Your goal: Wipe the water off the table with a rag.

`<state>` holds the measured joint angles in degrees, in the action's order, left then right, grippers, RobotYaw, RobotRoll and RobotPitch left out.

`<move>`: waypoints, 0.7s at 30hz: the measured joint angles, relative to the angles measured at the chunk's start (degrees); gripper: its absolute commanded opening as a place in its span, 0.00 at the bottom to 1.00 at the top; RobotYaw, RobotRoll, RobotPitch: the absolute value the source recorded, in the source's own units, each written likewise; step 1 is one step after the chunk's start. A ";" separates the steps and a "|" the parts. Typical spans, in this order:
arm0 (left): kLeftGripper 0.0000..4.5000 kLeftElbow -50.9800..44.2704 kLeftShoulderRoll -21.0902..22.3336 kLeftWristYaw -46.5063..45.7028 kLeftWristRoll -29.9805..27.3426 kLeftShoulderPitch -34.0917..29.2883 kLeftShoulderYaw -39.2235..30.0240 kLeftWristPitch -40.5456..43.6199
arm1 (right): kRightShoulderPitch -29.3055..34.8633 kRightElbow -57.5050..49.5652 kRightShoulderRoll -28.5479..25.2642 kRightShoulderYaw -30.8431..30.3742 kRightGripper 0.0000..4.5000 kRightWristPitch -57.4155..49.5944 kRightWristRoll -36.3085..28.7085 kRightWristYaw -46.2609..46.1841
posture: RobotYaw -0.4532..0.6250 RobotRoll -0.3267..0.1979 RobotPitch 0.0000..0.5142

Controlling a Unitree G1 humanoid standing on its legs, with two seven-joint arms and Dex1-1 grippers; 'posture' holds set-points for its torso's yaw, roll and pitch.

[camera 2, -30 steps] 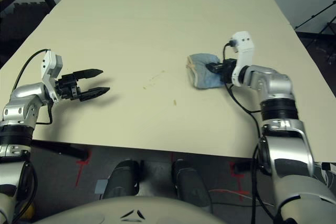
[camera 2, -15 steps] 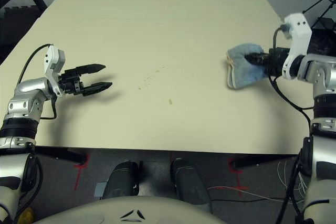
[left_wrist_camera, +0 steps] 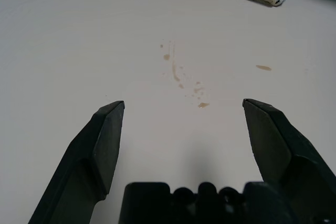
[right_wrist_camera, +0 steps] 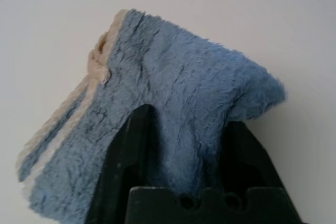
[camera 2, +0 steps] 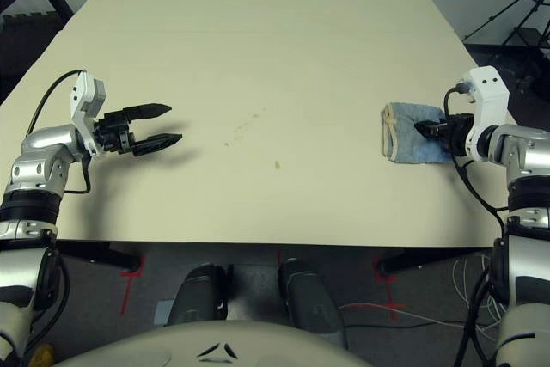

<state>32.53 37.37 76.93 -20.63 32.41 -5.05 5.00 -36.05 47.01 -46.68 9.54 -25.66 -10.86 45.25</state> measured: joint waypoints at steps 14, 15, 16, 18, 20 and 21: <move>1.00 -1.98 -2.81 -9.12 -2.14 -2.09 -5.98 -0.34 | -3.25 5.73 -1.30 12.17 0.99 22.84 -2.93 -11.84 | 0.29 0.62 0.22; 1.00 -2.38 -3.80 -12.27 -2.37 -2.09 -7.53 -1.10 | -3.47 5.73 -0.05 13.79 0.99 24.63 -4.65 -10.70 | 0.29 0.62 0.23; 1.00 -2.45 -4.74 -15.30 -2.56 -2.08 -8.97 -2.05 | -3.45 5.73 0.90 14.56 0.99 26.23 -6.06 -9.31 | 0.30 0.62 0.23; 1.00 -2.44 -5.60 -19.95 -2.68 -2.08 -10.91 -3.05 | -3.33 5.73 2.34 15.30 0.99 28.31 -7.48 -7.17 | 0.32 0.62 0.25; 1.00 -2.44 -5.85 -23.58 -2.96 -2.15 -13.05 -3.24 | -3.06 5.73 3.31 15.72 0.99 30.51 -8.31 -5.59 | 0.33 0.62 0.25; 1.00 -2.44 -5.85 -25.09 -3.09 -2.44 -14.21 -3.56 | -2.89 5.73 3.93 15.94 0.99 31.70 -8.63 -5.03 | 0.33 0.62 0.25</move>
<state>30.09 31.52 51.84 -23.71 29.97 -19.26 1.44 -38.94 52.74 -42.75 25.48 6.04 -19.50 40.22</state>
